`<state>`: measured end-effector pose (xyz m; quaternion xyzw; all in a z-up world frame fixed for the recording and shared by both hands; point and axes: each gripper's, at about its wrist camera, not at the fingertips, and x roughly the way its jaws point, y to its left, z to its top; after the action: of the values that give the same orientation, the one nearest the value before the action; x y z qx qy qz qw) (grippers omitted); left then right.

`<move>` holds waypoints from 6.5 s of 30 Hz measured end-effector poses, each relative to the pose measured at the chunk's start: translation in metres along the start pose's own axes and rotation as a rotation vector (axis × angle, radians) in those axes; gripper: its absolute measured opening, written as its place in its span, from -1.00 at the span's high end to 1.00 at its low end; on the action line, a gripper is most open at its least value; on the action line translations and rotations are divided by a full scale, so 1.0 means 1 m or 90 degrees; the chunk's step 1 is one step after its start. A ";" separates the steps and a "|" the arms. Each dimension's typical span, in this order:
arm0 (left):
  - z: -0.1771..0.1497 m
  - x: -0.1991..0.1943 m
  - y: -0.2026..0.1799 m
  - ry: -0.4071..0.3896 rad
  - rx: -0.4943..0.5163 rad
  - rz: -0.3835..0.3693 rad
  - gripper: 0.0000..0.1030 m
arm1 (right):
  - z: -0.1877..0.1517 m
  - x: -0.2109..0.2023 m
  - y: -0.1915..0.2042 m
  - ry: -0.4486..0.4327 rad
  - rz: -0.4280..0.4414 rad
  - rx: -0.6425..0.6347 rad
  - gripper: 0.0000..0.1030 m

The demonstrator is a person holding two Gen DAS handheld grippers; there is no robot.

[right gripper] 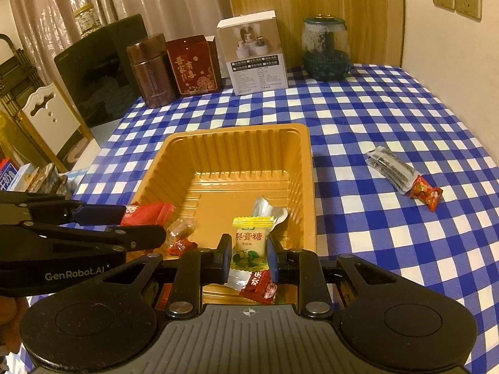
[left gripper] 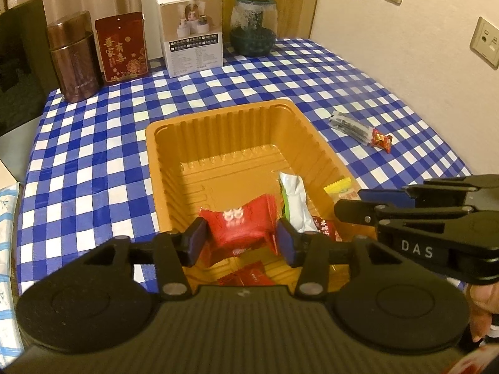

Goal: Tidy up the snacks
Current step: 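Open the left tool to drop the red packet while the right lowers its candy, then open the right tool over the tray and move both tools to the jerky packet, then grasp the clear jerky packet with the left tool while the right grasps the red-orange candy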

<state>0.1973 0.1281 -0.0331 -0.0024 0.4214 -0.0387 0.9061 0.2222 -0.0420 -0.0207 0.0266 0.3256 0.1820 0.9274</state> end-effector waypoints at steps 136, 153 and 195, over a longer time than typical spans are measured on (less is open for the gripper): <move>0.129 0.143 -0.159 0.013 0.400 -0.093 -0.50 | 0.024 0.081 -0.199 0.029 -0.087 -0.366 0.46; 0.151 0.164 -0.184 0.045 0.290 -0.119 -0.51 | 0.024 0.012 -0.240 -0.040 -0.110 0.084 0.68; 0.167 0.266 -0.212 0.183 0.361 -0.134 -0.46 | 0.010 -0.001 -0.263 -0.065 -0.125 0.200 0.68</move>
<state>0.4813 -0.1068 -0.1209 0.2120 0.5147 -0.2481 0.7929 0.3115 -0.2870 -0.0562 0.1483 0.3032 0.0360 0.9406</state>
